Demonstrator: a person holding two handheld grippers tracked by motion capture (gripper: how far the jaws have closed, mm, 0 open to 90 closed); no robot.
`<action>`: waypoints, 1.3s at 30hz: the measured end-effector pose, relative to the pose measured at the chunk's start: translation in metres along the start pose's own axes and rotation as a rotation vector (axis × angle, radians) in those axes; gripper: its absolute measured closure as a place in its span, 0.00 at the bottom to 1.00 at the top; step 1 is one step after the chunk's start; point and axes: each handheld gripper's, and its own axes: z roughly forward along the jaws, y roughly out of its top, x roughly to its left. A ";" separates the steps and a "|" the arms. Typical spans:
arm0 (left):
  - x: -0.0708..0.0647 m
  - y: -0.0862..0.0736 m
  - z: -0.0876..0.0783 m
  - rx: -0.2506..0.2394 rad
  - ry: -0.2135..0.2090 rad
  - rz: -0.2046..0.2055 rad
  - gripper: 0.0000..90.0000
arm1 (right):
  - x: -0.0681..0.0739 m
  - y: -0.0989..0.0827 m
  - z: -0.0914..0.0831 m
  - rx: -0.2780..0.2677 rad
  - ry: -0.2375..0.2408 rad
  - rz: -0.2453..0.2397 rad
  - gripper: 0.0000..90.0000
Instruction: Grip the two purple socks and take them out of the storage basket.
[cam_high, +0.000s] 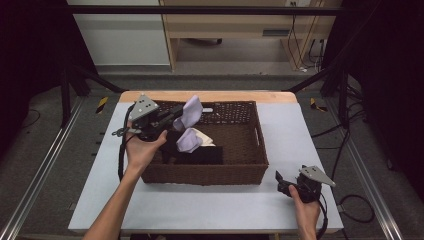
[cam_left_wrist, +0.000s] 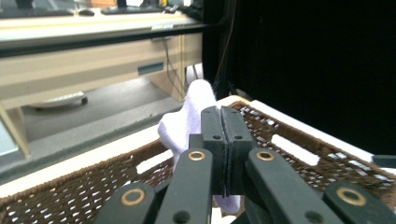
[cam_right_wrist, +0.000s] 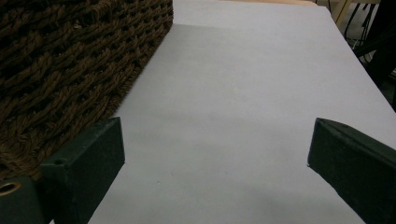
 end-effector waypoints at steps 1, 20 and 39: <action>-0.002 0.002 -0.005 -0.008 -0.009 0.000 0.99 | 0.000 0.000 0.000 0.000 0.000 0.000 0.05; -0.040 0.007 -0.076 -0.071 -0.117 0.055 0.99 | -0.002 0.000 -0.002 -0.014 0.002 0.025 0.05; -0.069 -0.052 -0.110 0.005 -0.209 0.079 0.99 | -0.002 -0.001 -0.002 -0.014 -0.001 0.026 0.05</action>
